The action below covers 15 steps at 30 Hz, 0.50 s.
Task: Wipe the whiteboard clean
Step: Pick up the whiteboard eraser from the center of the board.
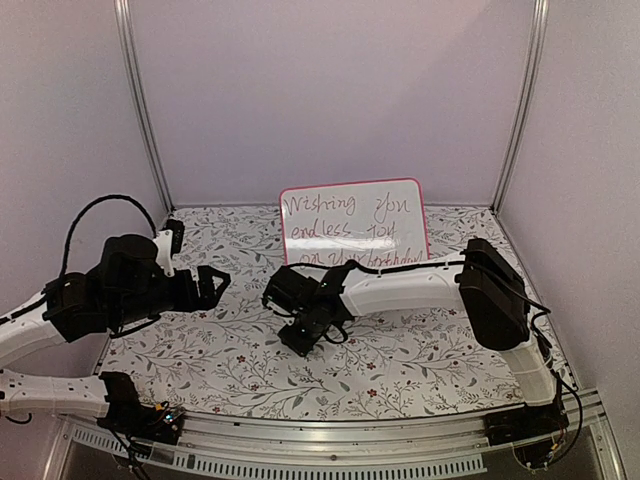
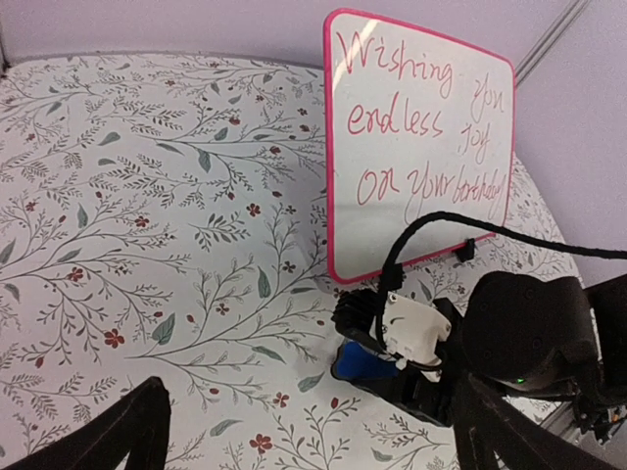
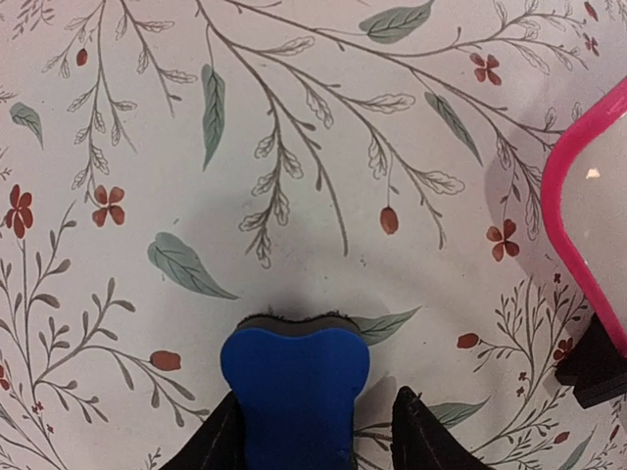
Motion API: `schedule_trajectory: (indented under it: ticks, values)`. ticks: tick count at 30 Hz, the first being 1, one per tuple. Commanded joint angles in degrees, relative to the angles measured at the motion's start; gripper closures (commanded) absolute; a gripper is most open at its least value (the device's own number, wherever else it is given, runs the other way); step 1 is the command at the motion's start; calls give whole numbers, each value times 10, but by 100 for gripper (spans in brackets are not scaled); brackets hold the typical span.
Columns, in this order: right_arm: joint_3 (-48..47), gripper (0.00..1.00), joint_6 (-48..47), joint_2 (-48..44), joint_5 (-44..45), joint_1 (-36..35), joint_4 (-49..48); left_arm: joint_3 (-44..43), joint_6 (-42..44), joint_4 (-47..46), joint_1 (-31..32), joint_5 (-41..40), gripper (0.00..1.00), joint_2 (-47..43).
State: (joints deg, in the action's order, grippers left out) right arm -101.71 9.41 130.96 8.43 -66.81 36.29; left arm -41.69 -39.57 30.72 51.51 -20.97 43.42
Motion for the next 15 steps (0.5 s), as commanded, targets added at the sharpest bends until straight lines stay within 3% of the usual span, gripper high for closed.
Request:
schedule_trajectory:
  ticks: [1,8,15]
  values:
    - [10,52,3,-10,0,4,-15,8,6,-3,-7,6,0,-11]
    - [10,61,2,-13,-5,4,-19,11,3,0,-8,5,0,-11]
    - [13,82,3,-25,-17,4,-27,12,1,-3,-8,8,0,-4]
